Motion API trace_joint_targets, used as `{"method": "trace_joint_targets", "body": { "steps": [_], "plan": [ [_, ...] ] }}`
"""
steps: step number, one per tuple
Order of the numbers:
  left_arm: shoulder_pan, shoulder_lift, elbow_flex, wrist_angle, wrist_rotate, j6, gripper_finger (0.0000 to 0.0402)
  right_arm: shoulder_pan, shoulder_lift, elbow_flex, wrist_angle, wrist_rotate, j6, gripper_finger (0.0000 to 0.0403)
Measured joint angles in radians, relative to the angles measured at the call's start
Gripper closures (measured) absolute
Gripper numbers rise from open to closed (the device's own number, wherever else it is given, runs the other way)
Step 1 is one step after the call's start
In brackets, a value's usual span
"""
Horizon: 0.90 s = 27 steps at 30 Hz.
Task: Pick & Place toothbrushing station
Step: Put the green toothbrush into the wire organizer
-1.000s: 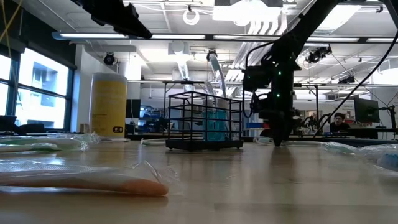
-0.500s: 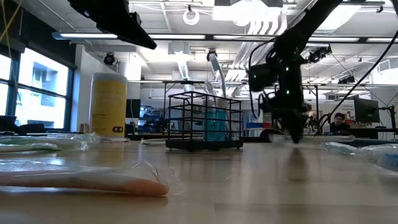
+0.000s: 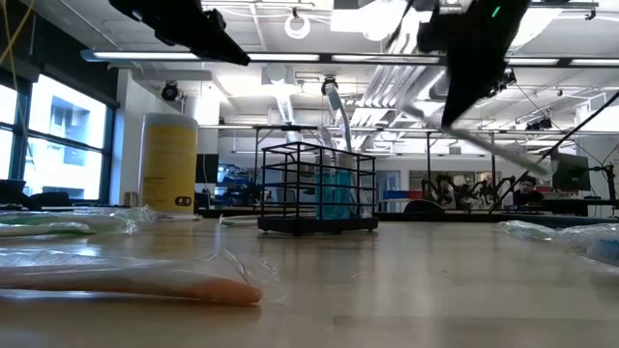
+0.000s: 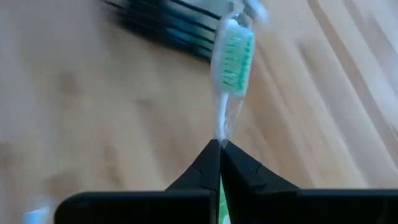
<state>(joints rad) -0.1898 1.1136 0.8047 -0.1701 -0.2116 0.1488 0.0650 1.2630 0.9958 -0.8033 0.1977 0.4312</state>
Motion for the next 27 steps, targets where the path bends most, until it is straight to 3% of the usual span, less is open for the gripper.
{"method": "trace_joint_targets", "body": {
  "steps": [6, 12, 18, 27],
  "plan": [
    [0.0, 0.048, 0.0, 0.19, 0.039, 0.009, 0.0133, 0.258, 0.002, 0.0, 0.251, 0.194, -0.095, 0.0402],
    [0.0, 0.134, 0.0, 0.37, 0.085, 0.065, 0.0046, 0.337, 0.077, 0.0, 0.583, 0.423, -0.353, 0.0402],
    [0.0, 0.199, -0.001, 0.485, 0.179, 0.149, 0.0015, 0.324, 0.146, 0.001, 0.91, 0.384, -0.583, 0.0402],
    [0.0, 0.202, 0.0, 0.54, 0.179, 0.158, 0.0013, 0.277, 0.159, 0.001, 1.035, 0.218, -0.668, 0.0401]
  ]
}}
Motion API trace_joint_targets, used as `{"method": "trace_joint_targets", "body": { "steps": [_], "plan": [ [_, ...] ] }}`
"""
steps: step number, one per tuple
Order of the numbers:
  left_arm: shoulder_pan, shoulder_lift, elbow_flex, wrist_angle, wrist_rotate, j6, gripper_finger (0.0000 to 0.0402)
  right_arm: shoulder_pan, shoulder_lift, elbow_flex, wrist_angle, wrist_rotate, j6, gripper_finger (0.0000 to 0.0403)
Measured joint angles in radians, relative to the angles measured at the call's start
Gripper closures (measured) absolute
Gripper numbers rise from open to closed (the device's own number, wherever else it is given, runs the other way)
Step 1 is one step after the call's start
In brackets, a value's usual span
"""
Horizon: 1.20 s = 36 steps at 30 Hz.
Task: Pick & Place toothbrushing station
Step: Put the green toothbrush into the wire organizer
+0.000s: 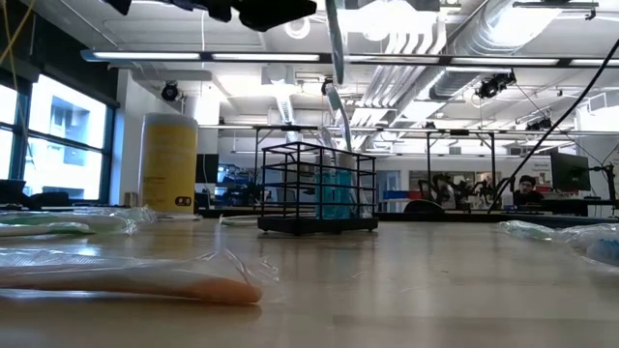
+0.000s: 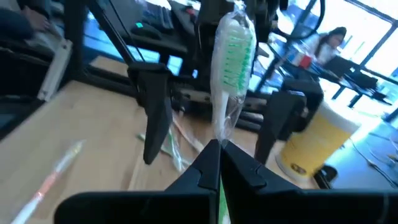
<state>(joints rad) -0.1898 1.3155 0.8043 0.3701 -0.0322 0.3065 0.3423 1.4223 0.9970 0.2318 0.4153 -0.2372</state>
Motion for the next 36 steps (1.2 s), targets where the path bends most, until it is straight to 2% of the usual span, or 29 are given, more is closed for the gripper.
{"method": "trace_joint_targets", "body": {
  "steps": [9, 12, 17, 28, 32, 36],
  "plan": [
    [0.0, 0.0, 0.0, 0.058, -0.024, 0.004, 0.0013, -0.089, 0.0, 0.0, 0.028, -0.111, 0.002, 0.0401],
    [0.0, 0.0, 0.0, 0.073, -0.024, 0.004, 0.0013, -0.102, 0.0, 0.0, 0.027, -0.114, 0.002, 0.0401],
    [0.0, 0.0, 0.0, 0.077, -0.024, 0.003, 0.0013, -0.109, 0.0, 0.0, 0.027, -0.187, 0.001, 0.0401],
    [0.0, 0.084, 0.0, 0.159, -0.095, -0.057, 0.0017, -0.109, 0.0, 0.0, 0.034, -0.19, -0.011, 0.0401],
    [0.0, 0.092, 0.0, 0.184, -0.13, -0.058, 0.0045, -0.109, 0.0, 0.0, 0.034, -0.19, -0.011, 0.0401],
    [0.0, 0.086, 0.0, 0.191, -0.148, -0.055, 0.0105, -0.109, 0.0, 0.0, 0.025, -0.19, -0.011, 0.0401]
  ]
}}
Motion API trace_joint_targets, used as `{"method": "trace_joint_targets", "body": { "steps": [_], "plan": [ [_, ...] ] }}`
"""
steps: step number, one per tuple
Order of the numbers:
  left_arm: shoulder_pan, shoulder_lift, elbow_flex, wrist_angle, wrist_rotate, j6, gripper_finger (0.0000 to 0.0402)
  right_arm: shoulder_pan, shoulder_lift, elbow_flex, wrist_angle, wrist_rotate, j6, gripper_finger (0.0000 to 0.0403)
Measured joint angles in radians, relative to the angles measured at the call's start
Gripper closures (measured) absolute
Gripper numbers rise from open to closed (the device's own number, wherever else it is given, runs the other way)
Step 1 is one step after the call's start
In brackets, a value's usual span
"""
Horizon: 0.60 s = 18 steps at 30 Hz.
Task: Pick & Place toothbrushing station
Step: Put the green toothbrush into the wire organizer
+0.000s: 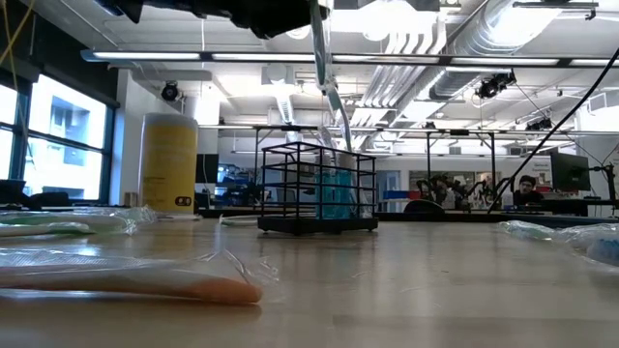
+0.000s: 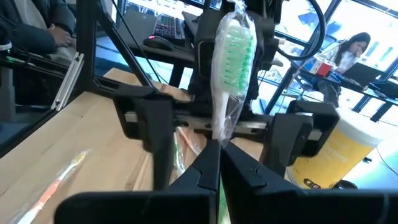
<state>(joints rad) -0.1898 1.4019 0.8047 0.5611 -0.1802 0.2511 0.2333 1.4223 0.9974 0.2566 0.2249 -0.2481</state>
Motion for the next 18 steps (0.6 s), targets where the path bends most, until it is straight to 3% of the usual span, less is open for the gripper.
{"method": "trace_joint_targets", "body": {
  "steps": [6, 11, 13, 18],
  "plan": [
    [0.0, -0.002, 0.0, 0.021, -0.012, 0.036, 0.0236, 0.0, 0.005, 0.0, -0.02, 0.0, 0.012, 0.0401],
    [0.0, -0.002, 0.0, 0.005, -0.011, 0.063, 0.0367, 0.0, 0.013, 0.0, -0.027, 0.013, 0.027, 0.0401],
    [0.0, -0.004, 0.0, -0.016, -0.016, 0.066, 0.0385, 0.001, 0.018, 0.001, -0.032, 0.046, 0.046, 0.0399],
    [0.001, -0.029, 0.0, -0.086, -0.027, 0.066, 0.0379, 0.01, 0.019, 0.001, -0.047, 0.187, 0.046, 0.037]
  ]
}}
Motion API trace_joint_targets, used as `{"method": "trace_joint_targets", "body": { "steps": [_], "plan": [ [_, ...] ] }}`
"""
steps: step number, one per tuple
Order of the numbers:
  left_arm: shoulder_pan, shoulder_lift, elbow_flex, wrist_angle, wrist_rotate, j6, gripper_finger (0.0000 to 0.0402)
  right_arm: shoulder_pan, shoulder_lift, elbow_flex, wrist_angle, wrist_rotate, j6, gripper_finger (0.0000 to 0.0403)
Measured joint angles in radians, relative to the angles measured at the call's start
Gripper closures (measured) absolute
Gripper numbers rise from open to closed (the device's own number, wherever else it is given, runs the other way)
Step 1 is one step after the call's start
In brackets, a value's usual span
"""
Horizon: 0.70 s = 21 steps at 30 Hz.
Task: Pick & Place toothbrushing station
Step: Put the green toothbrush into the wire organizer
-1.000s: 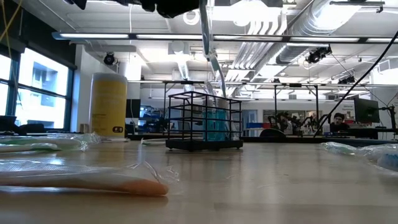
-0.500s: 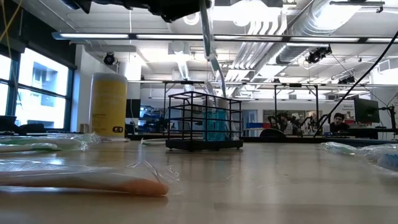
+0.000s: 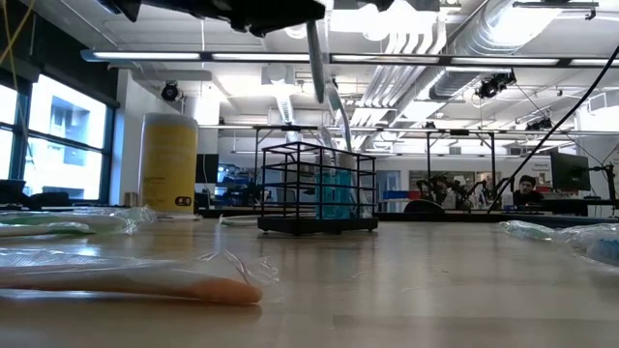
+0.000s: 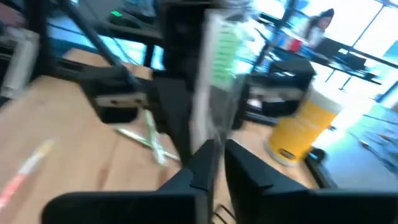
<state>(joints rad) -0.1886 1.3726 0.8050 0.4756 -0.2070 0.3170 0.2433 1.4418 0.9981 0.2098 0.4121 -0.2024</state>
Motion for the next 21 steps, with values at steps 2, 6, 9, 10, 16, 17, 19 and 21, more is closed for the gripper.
{"method": "trace_joint_targets", "body": {
  "steps": [2, 6, 9, 10, 16, 17, 19, 21],
  "plan": [
    [-0.001, -0.02, 0.0, -0.032, -0.001, -0.01, 0.0387, 0.006, 0.0, 0.0, -0.008, 0.054, 0.0, 0.0346],
    [-0.001, -0.1, 0.0, -0.106, -0.017, -0.053, 0.039, 0.034, 0.0, 0.0, -0.017, 0.145, 0.0, 0.0281],
    [-0.001, -0.167, -0.001, -0.19, -0.051, -0.093, 0.0386, 0.062, 0.0, 0.0, -0.037, 0.209, -0.004, 0.0229],
    [-0.001, -0.182, -0.001, -0.205, -0.076, -0.105, 0.0386, 0.07, 0.0, 0.0, -0.051, 0.231, -0.003, 0.0214],
    [0.08, -0.264, -0.019, -0.305, -0.132, -0.239, 0.0387, 0.104, -0.001, 0.0, -0.1, 0.314, 0.055, 0.0164],
    [0.104, -0.266, -0.037, -0.292, -0.102, -0.267, 0.0387, 0.105, -0.001, 0.0, -0.107, 0.314, 0.071, 0.0161],
    [0.154, -0.264, -0.076, -0.232, -0.029, -0.326, 0.0387, 0.104, -0.001, 0.0, -0.122, 0.314, 0.098, 0.016],
    [0.203, -0.262, -0.129, -0.171, 0.025, -0.371, 0.0387, 0.104, -0.001, 0.0, -0.132, 0.314, 0.104, 0.016]
  ]
}}
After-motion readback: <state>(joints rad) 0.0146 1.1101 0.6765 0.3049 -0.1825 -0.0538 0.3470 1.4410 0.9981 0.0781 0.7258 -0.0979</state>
